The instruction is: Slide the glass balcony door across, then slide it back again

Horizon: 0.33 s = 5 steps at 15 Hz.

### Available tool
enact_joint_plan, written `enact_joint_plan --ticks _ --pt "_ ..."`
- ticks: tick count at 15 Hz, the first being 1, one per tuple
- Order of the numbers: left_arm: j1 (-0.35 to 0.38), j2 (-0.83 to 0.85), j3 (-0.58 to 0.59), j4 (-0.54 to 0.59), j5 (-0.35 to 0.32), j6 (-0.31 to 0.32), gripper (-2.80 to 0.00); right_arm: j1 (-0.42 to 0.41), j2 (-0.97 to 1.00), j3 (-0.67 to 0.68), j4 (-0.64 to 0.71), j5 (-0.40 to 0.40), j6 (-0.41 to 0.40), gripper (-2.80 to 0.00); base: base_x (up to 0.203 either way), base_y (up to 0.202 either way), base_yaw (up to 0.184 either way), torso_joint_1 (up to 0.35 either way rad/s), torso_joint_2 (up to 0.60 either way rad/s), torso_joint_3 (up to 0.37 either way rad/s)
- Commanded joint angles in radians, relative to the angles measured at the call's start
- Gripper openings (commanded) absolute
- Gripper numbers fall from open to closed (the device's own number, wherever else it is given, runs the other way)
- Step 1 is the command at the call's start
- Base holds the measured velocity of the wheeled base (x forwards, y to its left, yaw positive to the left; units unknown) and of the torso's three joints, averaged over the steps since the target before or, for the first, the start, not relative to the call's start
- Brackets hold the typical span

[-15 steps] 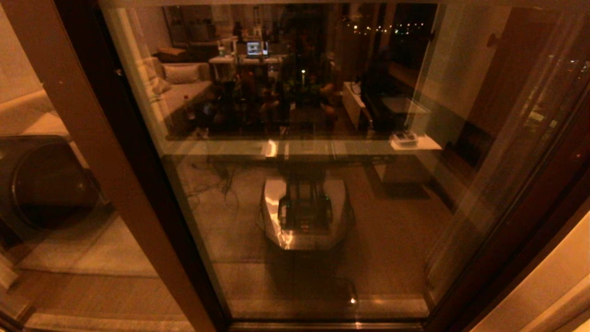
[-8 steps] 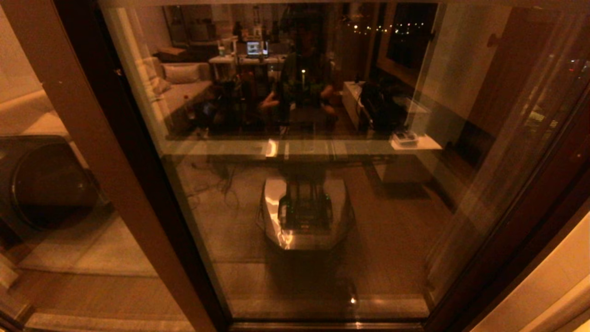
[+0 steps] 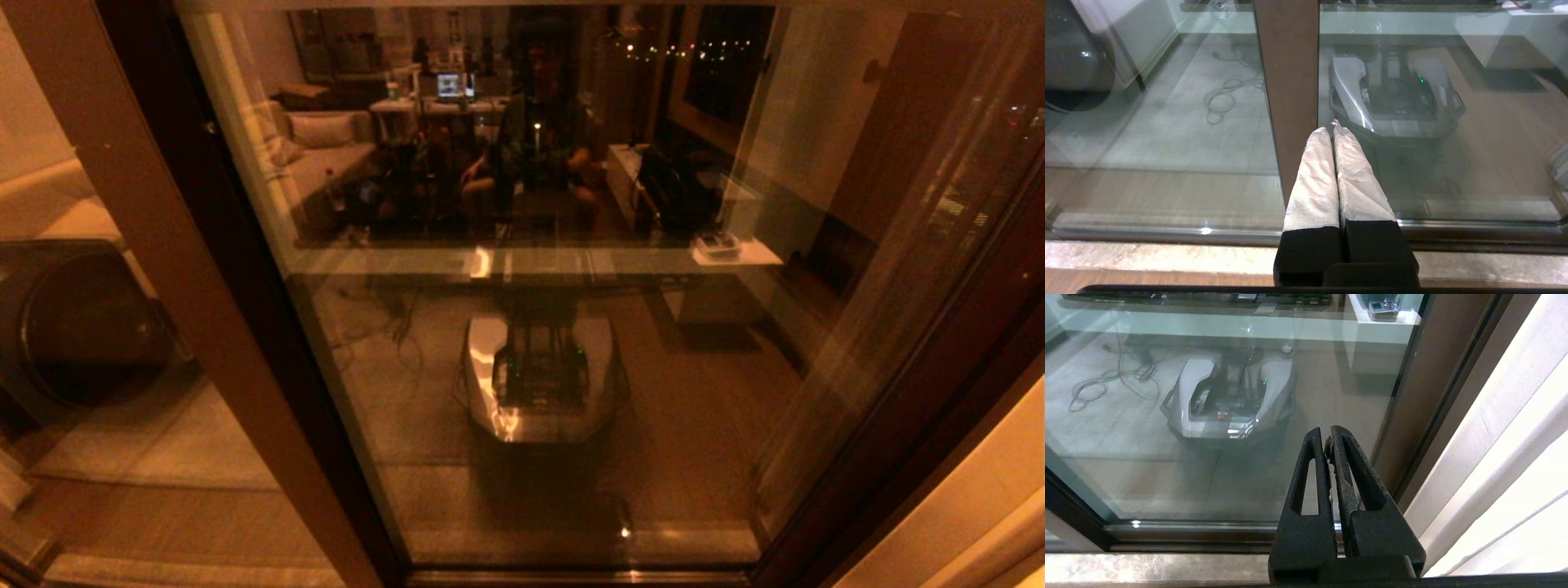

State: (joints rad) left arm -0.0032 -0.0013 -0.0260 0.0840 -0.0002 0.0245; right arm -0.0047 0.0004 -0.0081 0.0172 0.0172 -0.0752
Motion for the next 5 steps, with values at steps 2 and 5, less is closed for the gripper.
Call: enact_joint_plan --ticks 2,5 --pt "0.0 0.0 0.0 0.0 0.0 0.0 -2.8 0.0 0.0 0.002 0.004 0.005 -0.011 -2.8 0.0 0.0 0.0 0.0 0.0 0.0" --pt "0.0 0.0 0.0 0.0 0.0 0.0 -2.8 0.0 0.0 0.002 0.001 -0.002 0.034 -2.8 0.0 0.0 0.0 0.0 0.0 0.0"
